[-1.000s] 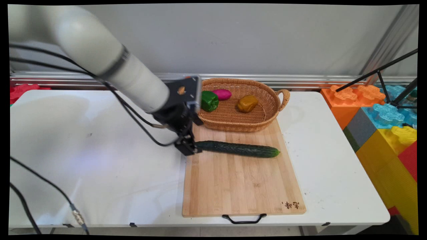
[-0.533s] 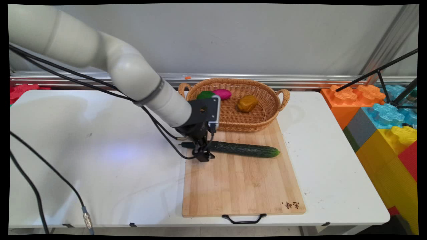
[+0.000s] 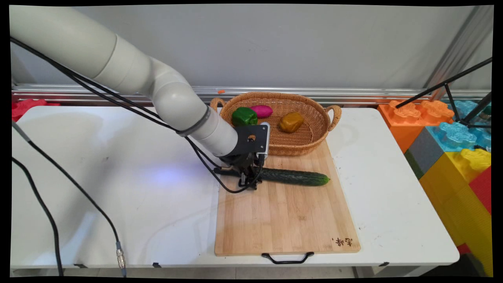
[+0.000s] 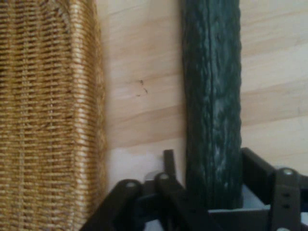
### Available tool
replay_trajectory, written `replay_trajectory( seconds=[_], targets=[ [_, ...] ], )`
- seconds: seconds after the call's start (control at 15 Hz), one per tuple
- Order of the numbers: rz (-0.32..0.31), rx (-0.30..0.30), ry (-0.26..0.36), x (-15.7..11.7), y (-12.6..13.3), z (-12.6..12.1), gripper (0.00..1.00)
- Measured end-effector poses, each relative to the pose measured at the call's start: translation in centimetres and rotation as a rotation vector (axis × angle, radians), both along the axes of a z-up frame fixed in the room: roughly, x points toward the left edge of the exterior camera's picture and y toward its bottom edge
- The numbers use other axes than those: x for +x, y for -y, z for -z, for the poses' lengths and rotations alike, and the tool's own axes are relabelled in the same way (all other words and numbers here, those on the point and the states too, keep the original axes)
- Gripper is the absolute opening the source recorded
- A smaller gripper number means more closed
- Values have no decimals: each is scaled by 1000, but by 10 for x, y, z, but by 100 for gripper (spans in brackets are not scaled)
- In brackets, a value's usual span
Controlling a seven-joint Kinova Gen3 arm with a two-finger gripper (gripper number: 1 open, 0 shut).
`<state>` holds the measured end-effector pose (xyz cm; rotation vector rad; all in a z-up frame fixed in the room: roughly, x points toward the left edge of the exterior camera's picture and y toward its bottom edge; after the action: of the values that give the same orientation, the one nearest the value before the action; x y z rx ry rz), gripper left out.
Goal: Pick up the cucumber from the cutting board, then place the picked object in the vegetable basket
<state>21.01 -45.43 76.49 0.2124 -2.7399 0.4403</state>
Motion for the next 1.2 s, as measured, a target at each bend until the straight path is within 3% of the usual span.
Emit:
replay_trajectory(
  seconds=[0.47,0.93,1.2],
  targets=[
    [2,5,-5,-5,-3,-9,0],
    [-4,4,-40,-21,-18,-65,0],
    [-7,-34,-64,-35,-20,-104,0]
  ],
)
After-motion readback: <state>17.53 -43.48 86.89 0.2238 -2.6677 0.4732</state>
